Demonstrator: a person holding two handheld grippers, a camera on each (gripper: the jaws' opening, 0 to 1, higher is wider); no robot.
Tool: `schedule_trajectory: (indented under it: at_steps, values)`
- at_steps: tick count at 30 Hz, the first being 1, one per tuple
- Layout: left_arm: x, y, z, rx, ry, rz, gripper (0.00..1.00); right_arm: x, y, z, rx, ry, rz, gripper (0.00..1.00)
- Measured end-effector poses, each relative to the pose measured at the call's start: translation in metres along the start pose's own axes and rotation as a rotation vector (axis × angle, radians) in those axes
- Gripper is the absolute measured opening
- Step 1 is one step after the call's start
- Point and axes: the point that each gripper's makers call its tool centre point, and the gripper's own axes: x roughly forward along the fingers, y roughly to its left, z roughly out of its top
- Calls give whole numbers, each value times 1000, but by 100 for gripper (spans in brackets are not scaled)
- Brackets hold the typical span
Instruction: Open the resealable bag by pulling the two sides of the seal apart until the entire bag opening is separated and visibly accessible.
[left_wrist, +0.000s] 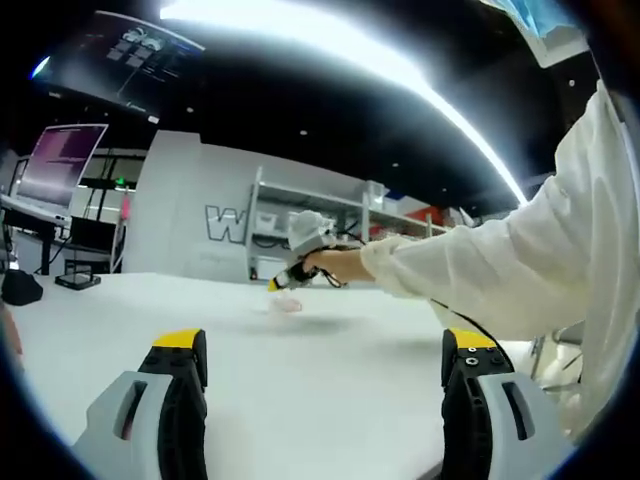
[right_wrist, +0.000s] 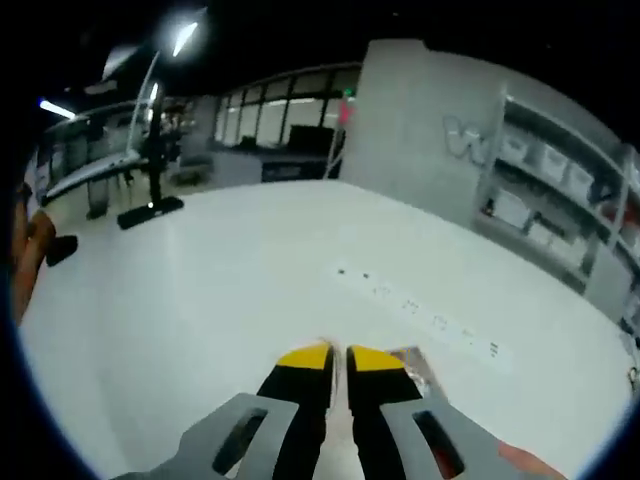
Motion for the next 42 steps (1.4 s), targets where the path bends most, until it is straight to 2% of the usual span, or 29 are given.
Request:
schedule_trajectory:
  at_steps: [4, 8, 12, 14, 16, 18, 25, 31, 33, 36, 38, 42]
  values:
    - [0, -1, 3, 13, -4, -2, 96, 1, 15, -5, 14, 11, 55, 10]
    - [-1, 0, 4, 10, -3, 1, 96, -3, 25, -1, 18, -7, 96, 9]
    - [1, -4, 4, 10, -4, -10, 96, -9, 27, 13, 46, -70, 122, 12]
    - [2, -5, 3, 10, -1, -12, 97, -11, 22, 22, 56, -123, 104, 18]
    - [2, -4, 3, 4, -1, -6, 99, -14, 11, 35, 36, -205, 55, 25]
    - [2, -4, 3, 2, -3, -6, 98, -16, 3, 41, 46, -249, 34, 30]
    - [2, -4, 1, 4, 5, -3, 98, -12, -2, 33, 42, -269, 35, 34]
    - [3, -5, 0, 9, 8, -6, 98, -14, -4, 30, 41, -299, 17, 45]
    - [3, -6, 1, 9, 9, -7, 98, -17, -4, 34, 40, -335, 12, 55]
    - [3, -6, 0, 9, 8, -8, 98, -23, -6, 48, 4, -425, -13, 81]
    - [3, -7, 0, 9, 10, -10, 98, -25, -7, 49, 6, -429, -22, 97]
    - [2, -8, -1, 8, 11, -11, 98, -30, -5, 53, 7, -442, -26, 100]
